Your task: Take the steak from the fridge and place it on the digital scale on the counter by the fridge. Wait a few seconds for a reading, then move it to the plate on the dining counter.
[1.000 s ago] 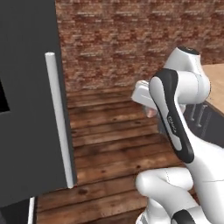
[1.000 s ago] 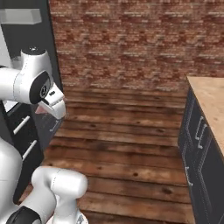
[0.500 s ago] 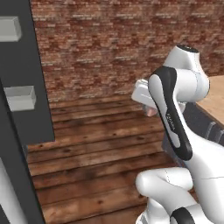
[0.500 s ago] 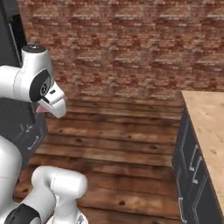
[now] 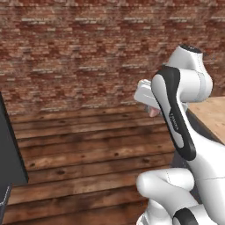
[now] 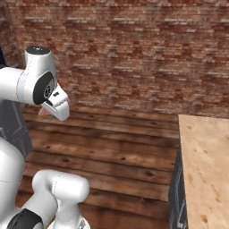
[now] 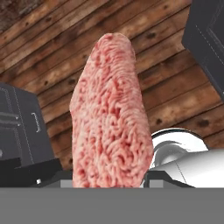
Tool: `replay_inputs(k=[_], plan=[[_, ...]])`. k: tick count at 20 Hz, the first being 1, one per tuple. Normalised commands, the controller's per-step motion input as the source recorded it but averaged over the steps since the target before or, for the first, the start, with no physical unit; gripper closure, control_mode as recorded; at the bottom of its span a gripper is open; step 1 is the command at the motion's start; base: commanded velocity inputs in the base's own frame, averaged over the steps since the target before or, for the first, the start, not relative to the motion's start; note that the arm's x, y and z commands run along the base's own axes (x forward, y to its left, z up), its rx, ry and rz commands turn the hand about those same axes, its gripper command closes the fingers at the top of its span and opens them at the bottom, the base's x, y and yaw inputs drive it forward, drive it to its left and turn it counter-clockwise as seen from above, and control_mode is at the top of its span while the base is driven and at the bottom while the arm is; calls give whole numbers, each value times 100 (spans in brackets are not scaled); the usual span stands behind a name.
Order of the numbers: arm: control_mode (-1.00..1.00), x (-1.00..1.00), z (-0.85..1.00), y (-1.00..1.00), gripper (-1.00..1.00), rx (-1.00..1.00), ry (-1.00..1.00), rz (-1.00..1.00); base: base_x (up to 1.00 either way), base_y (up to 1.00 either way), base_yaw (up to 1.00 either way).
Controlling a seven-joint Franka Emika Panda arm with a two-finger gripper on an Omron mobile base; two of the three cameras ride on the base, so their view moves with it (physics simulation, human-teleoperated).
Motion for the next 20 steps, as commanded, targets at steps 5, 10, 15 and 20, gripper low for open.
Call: replay_inputs(k=[5,10,15,20], plan=[[100,0,0,0,100,0,0,0,100,-37,16],[100,0,0,0,100,0,0,0,100,-38,8],[100,0,0,0,100,0,0,0,100,-39,3],[100,0,0,0,100,0,0,0,100,-28,0]])
